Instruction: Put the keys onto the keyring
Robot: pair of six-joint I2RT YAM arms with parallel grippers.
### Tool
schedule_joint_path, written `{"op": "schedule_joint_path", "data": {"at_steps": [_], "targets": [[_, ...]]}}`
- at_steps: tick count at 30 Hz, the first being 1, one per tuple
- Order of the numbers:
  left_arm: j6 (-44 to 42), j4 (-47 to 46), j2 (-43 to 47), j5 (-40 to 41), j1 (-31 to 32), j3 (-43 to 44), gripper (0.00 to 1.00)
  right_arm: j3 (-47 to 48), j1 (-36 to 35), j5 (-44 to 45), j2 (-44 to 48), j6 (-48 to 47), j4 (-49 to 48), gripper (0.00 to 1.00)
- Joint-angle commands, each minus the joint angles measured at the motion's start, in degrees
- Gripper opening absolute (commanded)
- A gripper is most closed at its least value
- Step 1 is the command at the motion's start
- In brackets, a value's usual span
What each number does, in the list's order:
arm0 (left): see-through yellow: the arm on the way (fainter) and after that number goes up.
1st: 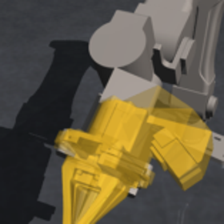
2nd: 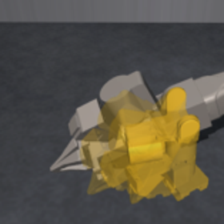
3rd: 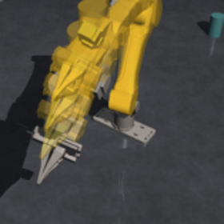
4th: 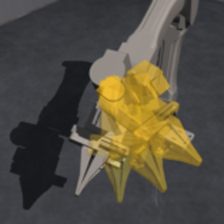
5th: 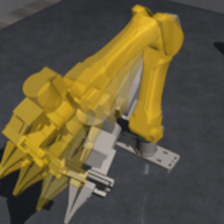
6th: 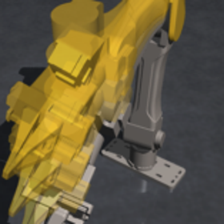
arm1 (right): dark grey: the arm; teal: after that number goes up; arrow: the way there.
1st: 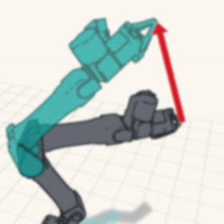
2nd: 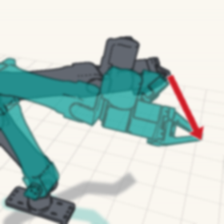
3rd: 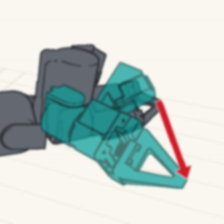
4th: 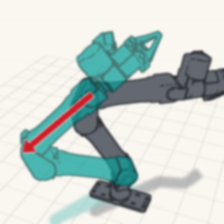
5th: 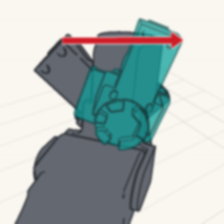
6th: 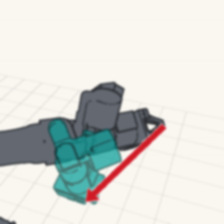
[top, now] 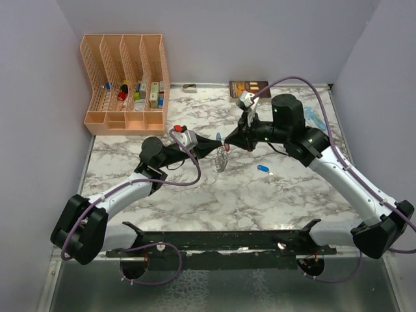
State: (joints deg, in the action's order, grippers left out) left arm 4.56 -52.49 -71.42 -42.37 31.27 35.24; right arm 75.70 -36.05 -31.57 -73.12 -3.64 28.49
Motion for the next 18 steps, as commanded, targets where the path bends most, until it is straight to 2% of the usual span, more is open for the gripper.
{"op": "schedule_joint_path", "data": {"at_steps": [1, 7, 11, 18], "targets": [[-2.18, -1.72, 1.97, 0.96, 0.37, 2.16, 0.00, -0.10, -0.39, 3.33, 4.95, 0.91, 0.32, 0.01], [-2.50, -3.96, 2.25, -0.09, 0.42, 1.77, 0.00, 1.32, -0.42, 10.02, 8.84, -2.52, 5.34, 0.01], [0.43, -7.08, 2.42, -2.46, 0.37, 1.66, 0.00, 0.47, -0.42, 12.40, 9.49, -5.90, 8.90, 0.01], [8.59, -10.63, 2.91, -5.56, 0.37, 2.58, 0.00, -4.95, -0.42, 10.32, 9.60, -7.78, 3.69, 0.01]]}}
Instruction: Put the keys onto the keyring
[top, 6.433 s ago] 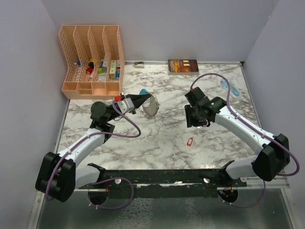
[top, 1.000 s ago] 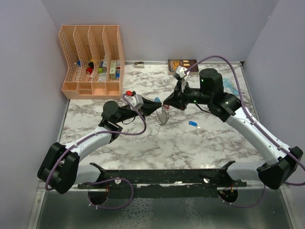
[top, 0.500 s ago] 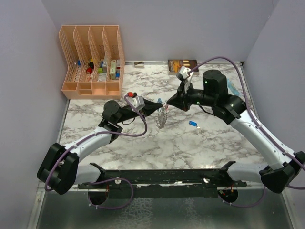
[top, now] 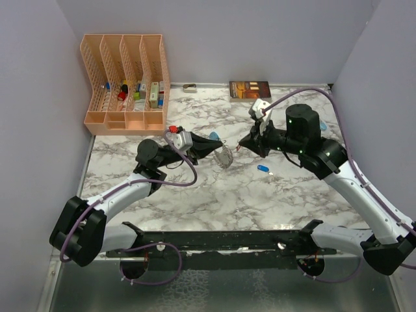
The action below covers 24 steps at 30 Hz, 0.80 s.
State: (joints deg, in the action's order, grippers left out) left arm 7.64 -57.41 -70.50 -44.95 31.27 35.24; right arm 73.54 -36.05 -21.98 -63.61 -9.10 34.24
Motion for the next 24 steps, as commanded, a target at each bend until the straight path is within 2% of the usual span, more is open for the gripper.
{"op": "schedule_joint_path", "data": {"at_steps": [1, 15, 24], "targets": [[5.86, -5.58, 2.11, -2.93, 0.37, 2.58, 0.00, -2.91, -0.42, 0.38, 0.07, -2.32, -2.62, 0.01], [5.88, -5.41, 2.06, -1.01, 0.48, 1.93, 0.00, -0.73, -0.55, -4.15, -2.79, -1.41, -6.59, 0.01], [4.03, -3.98, 1.45, 2.06, 0.64, 2.11, 0.00, 0.36, -3.48, -4.88, -3.21, 1.92, -8.08, 0.01]]}}
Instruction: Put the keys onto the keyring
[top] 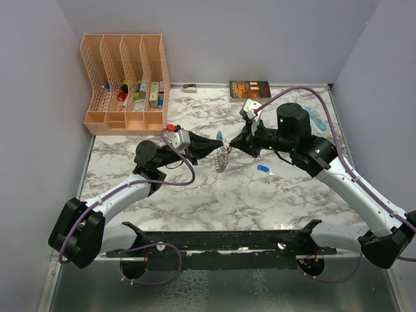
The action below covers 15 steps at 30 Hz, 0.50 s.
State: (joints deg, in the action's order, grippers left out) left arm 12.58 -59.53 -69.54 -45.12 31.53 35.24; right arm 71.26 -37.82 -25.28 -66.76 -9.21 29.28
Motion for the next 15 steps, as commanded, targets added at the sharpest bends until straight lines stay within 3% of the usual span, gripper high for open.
{"op": "schedule_joint_path", "data": {"at_steps": [1, 15], "targets": [[-1.03, -1.90, 0.43, 2.34, 0.42, 2.11, 0.00, 2.72, -2.33, -1.35, -0.18, 2.22, -3.20, 0.01], [-3.92, -0.42, 0.73, 2.61, 0.64, 1.93, 0.00, 2.78, -4.53, 1.47, -0.72, 4.58, -4.33, 0.01]]}}
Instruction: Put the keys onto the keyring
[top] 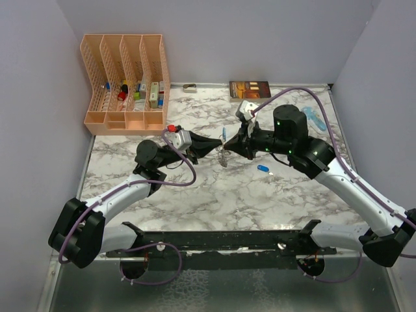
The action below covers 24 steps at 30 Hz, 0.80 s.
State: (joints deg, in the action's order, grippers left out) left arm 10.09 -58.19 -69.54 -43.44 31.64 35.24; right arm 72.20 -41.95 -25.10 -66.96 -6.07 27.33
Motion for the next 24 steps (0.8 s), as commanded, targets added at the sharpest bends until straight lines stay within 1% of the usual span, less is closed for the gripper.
{"op": "schedule_joint_path", "data": {"at_steps": [1, 18, 24], "targets": [[-1.51, -1.69, 0.81, 0.97, 0.53, 1.93, 0.00, 1.87, -0.41, 1.56, -0.76, 1.63, -2.42, 0.01], [-2.08, -1.64, 1.59, -0.40, 0.88, 1.51, 0.00, 2.64, -0.40, 6.36, -2.02, 4.43, -1.71, 0.01], [-1.55, -3.33, 1.58, -1.07, 0.89, 1.14, 0.00, 2.74, -0.41, 7.87, -1.99, 5.05, -0.97, 0.01]]}}
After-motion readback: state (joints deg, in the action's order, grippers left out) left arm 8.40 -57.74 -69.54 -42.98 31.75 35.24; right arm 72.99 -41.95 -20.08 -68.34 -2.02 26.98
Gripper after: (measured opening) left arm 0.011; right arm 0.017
